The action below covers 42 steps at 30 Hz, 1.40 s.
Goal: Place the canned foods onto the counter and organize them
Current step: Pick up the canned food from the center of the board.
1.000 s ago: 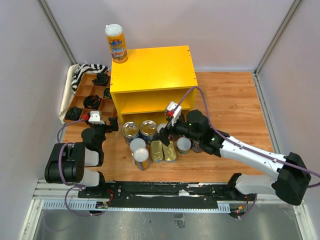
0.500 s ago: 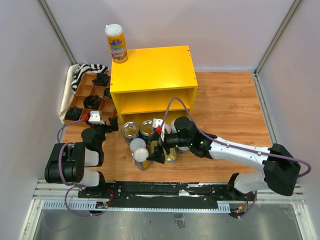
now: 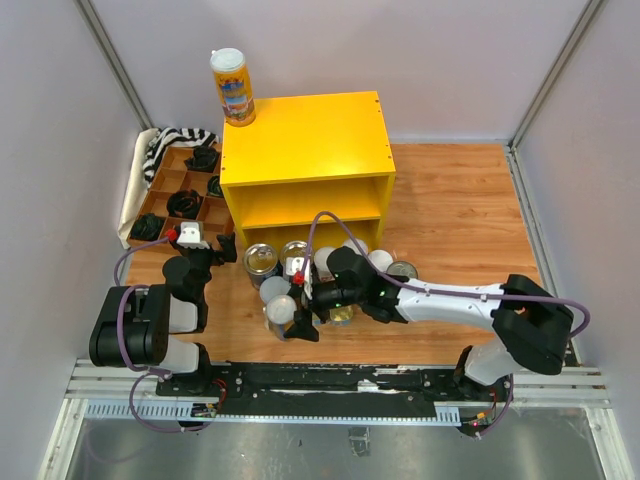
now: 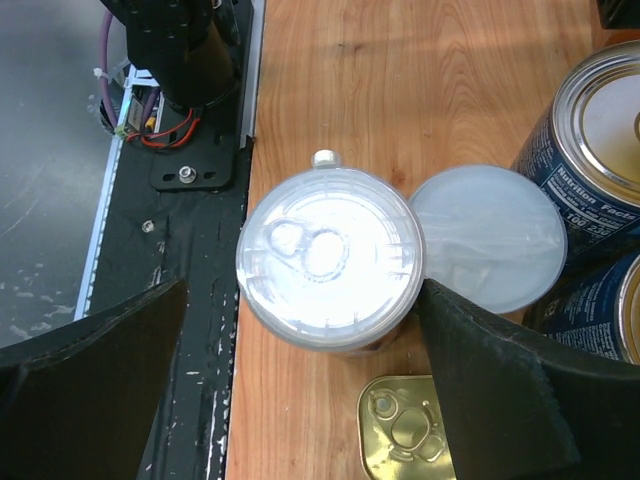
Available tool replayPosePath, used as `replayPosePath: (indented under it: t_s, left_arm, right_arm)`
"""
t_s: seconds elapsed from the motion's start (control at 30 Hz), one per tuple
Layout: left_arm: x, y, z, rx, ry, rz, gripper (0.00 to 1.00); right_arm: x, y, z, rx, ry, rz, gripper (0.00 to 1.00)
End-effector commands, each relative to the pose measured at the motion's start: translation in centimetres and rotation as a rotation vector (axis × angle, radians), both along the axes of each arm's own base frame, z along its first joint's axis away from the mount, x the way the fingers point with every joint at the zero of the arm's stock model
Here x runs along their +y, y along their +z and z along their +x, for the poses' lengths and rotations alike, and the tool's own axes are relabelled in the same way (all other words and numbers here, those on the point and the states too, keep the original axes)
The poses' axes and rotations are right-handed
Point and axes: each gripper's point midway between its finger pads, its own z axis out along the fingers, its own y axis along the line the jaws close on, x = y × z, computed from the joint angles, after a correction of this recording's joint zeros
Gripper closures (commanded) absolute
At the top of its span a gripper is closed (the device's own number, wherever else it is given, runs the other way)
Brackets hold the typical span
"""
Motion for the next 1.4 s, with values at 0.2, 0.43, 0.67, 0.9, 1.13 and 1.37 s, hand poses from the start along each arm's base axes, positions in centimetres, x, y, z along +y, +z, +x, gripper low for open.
replayPosePath:
  t_s: [0.2,0.43,0.67,0.9,1.13,1.37]
  left_arm:
    - [-0.1,0.6,0.4,-0.023,-0.008,0.019,0.0]
    - [-0.1,0.6,0.4,-0.024,-0.008,0.019,0.0]
    - [-0.1,0.6,0.4,-0.022,-0.008,0.019,0.0]
    - [-0.1,0.6,0.4,-0.023,-0.008,0.019,0.0]
    - [-0.1,0.6,0.4,-0.023,-0.007,0.019,0.0]
    - [-0.1,0.6,0.4,-0.023,-0.008,0.018,0.0]
  right_arm:
    - [2.4,-0.8,0.7,-0.035,-0.023,0.034,0.01]
    - [3.3,-1.9,1.6,-0.03,-0.063,0.034,0.05]
    - [3.4,-2.3,1.8,-0.015,-0.078,0.019,0.33]
    - [2.6,-0.8,1.6,-0.012,-0.087,0.006,0.76]
    - [1.0,5.6,1.7,-0.086,-0.108,0.037,0.9]
    - [0.0,15.5,2.3,-0.125,-0.169,0.107,0.99]
